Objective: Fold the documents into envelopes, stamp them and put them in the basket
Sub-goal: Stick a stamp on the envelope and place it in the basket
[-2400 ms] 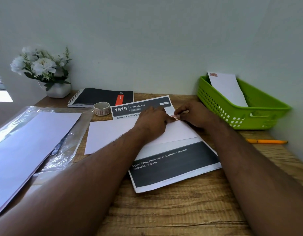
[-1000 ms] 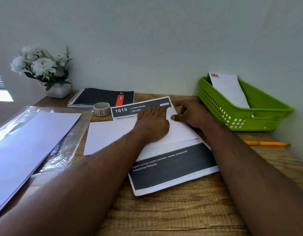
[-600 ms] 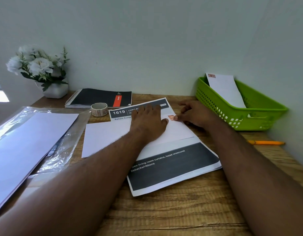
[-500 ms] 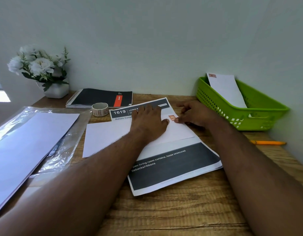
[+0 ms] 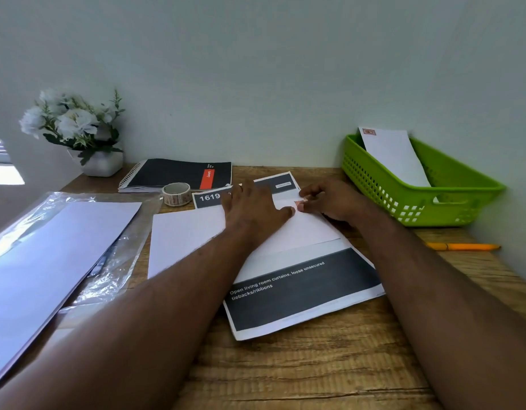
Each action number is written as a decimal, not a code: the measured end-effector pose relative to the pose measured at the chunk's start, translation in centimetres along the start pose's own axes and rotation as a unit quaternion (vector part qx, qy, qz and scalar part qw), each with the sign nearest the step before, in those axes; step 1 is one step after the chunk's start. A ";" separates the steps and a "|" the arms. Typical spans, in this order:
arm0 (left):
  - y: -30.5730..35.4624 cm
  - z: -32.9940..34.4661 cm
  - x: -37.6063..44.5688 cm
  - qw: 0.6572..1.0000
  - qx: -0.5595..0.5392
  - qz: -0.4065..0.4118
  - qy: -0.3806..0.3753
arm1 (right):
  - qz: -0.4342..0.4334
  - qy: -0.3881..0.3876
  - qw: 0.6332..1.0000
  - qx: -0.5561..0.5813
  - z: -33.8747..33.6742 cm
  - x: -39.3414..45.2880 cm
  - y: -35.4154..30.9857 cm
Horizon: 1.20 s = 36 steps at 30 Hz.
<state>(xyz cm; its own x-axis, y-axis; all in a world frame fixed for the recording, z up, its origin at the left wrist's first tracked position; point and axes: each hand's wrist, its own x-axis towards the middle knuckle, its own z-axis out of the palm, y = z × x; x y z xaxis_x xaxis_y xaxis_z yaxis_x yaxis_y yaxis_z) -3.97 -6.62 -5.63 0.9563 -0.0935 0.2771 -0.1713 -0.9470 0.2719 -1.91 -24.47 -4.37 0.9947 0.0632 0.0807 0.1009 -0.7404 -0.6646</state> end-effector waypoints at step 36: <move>12.1 -18.4 8.1 0.767 -0.598 0.024 0.233 | -0.194 0.027 0.780 0.595 -8.7 -5.2 -2.5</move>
<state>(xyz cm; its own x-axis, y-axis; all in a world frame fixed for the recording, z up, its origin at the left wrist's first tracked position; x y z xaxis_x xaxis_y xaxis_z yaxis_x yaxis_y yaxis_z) -2.66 -13.16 16.80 0.8014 0.2643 0.5366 -0.5649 0.0393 0.8242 -7.45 -28.78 3.31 0.8866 0.0755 0.4564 0.3708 0.4739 -0.7987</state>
